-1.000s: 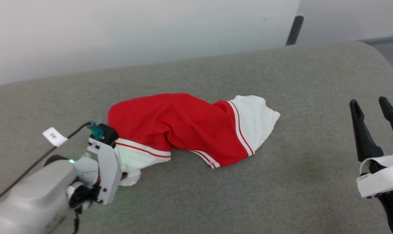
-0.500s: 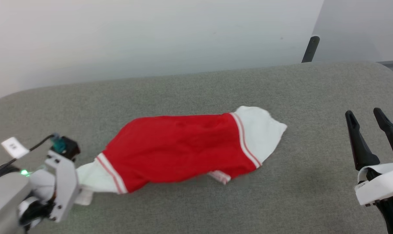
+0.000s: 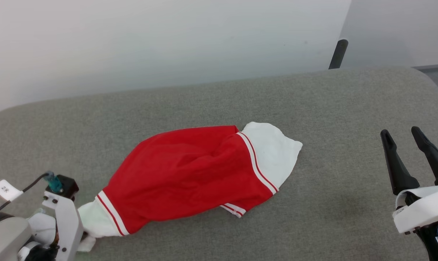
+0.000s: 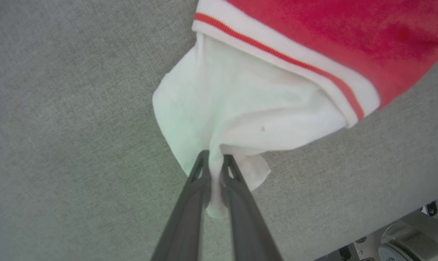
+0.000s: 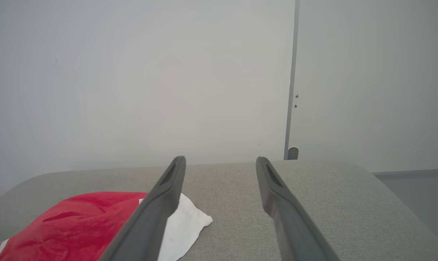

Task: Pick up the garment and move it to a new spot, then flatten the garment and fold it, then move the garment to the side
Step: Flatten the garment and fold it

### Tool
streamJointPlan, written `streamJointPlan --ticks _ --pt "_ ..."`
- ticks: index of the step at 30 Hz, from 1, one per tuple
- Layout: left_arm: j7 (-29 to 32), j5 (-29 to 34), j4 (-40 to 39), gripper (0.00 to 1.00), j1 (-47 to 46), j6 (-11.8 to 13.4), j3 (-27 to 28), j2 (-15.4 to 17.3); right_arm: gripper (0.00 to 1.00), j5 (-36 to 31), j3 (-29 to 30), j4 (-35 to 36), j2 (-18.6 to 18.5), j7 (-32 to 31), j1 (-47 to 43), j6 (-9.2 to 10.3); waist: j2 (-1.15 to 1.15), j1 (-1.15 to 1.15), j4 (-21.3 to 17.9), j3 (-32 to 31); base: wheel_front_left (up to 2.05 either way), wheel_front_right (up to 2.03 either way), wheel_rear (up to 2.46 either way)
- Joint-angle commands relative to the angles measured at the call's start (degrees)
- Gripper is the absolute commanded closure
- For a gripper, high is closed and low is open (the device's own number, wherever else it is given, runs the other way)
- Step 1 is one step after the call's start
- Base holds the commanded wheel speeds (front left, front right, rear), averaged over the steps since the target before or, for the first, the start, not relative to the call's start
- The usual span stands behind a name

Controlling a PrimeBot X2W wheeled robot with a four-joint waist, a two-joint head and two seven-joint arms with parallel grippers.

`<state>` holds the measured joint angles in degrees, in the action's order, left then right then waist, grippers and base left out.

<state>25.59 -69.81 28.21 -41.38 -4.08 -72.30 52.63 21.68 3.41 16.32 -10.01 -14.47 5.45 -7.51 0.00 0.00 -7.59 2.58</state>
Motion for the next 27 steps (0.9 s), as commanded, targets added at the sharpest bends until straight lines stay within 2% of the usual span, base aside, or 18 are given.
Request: streamJointPlan --ticks 1,8,17,21,27 --pt "-1.0 -0.3 0.2 0.0 0.6 0.1 0.5 -0.4 0.0 0.6 -0.1 -0.1 -0.1 0.1 -0.4 0.04 0.0 0.0 0.0 -0.3 0.0 0.0 0.0" --pt "-5.2 -1.4 -1.4 0.0 1.6 1.9 2.4 0.0 0.0 0.5 0.1 -0.6 -0.4 -0.3 -1.4 0.04 0.0 0.0 0.7 -2.8 0.0 0.0 0.0" --pt "-13.1 -3.3 -7.9 0.0 4.3 7.5 6.0 2.1 0.0 0.0 1.5 -0.4 -0.2 -0.3 -2.8 0.04 0.0 0.0 3.1 -4.8 0.0 0.0 0.0" --pt "-13.8 -4.6 -9.6 0.0 5.3 9.5 7.0 3.1 0.0 0.0 2.2 -0.1 -0.3 -0.4 -3.0 0.04 0.0 0.0 3.9 -5.0 0.0 0.0 0.0" --pt "-11.2 -6.2 -9.4 0.0 5.4 10.1 6.6 2.5 0.0 0.1 2.4 0.5 -0.4 -0.7 -2.4 0.04 0.0 0.0 4.2 -4.7 0.0 0.0 0.0"
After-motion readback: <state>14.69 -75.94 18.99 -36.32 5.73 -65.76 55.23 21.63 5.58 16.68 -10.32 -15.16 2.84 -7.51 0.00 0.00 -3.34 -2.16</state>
